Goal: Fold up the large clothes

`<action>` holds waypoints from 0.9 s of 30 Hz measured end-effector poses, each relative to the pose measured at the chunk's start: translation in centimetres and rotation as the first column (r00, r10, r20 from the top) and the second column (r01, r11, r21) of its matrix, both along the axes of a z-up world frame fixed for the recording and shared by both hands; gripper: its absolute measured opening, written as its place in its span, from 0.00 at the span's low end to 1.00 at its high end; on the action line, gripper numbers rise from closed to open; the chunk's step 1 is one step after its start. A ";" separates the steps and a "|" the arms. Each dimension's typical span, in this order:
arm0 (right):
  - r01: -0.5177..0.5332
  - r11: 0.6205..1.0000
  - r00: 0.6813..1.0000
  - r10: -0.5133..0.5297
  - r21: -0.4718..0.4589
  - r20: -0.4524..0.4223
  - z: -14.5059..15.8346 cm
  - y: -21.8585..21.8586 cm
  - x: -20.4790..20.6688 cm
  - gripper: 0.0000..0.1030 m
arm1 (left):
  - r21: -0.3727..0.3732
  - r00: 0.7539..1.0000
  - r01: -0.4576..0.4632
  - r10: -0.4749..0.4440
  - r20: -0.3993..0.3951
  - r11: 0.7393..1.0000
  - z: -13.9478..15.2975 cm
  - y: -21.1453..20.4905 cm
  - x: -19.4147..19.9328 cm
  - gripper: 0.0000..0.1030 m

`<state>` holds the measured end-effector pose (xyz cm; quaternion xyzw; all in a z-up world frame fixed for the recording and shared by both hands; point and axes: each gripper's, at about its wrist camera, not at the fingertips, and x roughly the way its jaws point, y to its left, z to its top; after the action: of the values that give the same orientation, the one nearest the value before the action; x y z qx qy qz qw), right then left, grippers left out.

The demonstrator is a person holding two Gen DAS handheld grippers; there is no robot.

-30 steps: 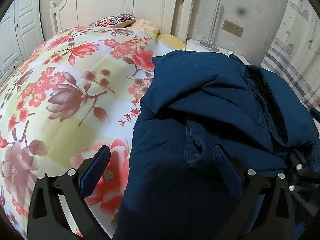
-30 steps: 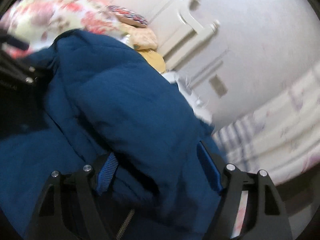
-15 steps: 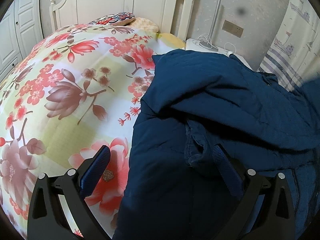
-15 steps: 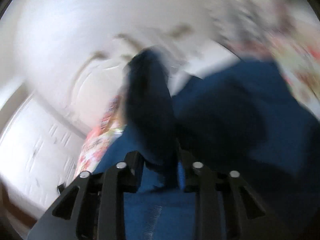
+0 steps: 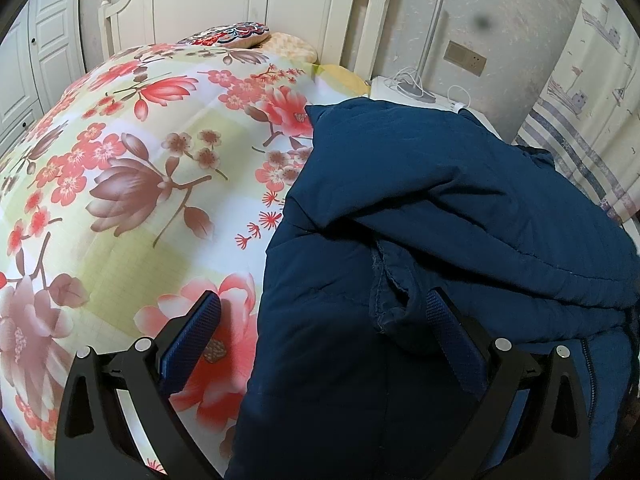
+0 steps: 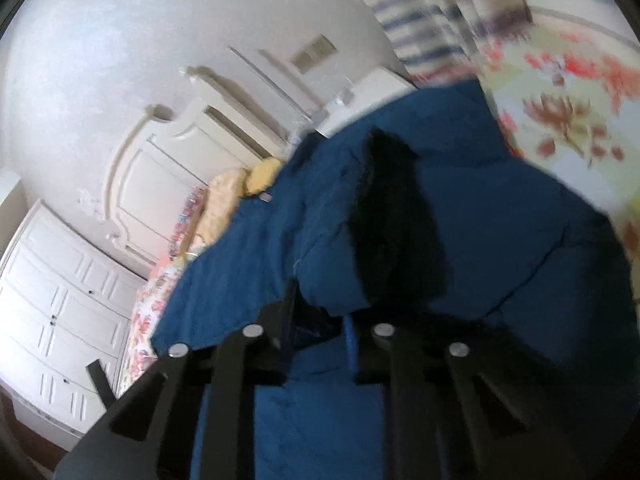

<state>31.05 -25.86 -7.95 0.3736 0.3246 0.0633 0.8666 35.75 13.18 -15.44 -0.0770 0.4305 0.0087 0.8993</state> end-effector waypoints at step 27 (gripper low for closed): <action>-0.054 0.910 0.998 0.038 -0.411 -0.047 5.2 3.3 2.7 0.78 | 0.099 0.999 -0.014 0.011 0.034 0.995 1.0 -1.5 -0.7 0.95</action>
<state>33.78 -22.61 -2.77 0.1760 0.3556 0.0067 0.9179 35.04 11.71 -14.39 -0.0351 0.4138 0.0345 0.9090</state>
